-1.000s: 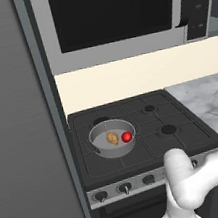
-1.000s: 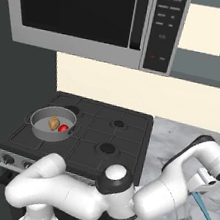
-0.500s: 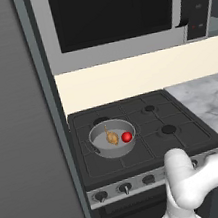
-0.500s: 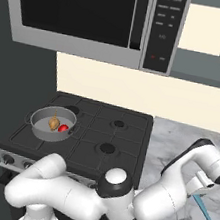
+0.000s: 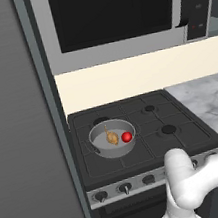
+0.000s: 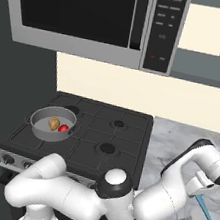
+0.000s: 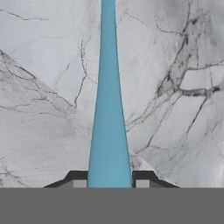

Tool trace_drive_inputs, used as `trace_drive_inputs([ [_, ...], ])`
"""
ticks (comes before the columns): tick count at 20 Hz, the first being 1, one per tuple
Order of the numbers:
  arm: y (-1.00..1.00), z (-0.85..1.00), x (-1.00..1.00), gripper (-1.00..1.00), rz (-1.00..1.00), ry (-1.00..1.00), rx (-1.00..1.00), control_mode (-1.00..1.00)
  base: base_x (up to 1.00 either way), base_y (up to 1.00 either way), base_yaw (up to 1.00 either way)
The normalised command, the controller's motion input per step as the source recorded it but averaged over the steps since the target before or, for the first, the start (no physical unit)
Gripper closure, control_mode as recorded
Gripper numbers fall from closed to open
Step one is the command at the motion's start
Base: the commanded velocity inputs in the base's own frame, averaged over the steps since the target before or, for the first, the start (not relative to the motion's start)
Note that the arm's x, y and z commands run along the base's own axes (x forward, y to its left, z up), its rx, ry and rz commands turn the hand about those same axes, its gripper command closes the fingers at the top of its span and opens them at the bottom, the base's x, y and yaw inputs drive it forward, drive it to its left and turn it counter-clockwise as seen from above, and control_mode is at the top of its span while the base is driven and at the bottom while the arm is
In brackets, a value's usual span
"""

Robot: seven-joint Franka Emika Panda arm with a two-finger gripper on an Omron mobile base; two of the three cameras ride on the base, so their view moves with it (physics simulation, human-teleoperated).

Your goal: Put the onion and tomato in the pot. Retrieve the spatula and lightly stir the vegetables in the pot.

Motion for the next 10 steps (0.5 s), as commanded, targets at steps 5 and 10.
trace_drive_inputs([
  [5, 0.11, 0.0, -0.07, 1.0, 0.0, -0.02, 0.0, -1.0, 0.0, 0.0, 0.0],
  [10, 0.79, 0.1, -0.38, 1.0, 0.09, -0.03, -0.11, -1.0, 0.0, 0.0, 0.0],
])
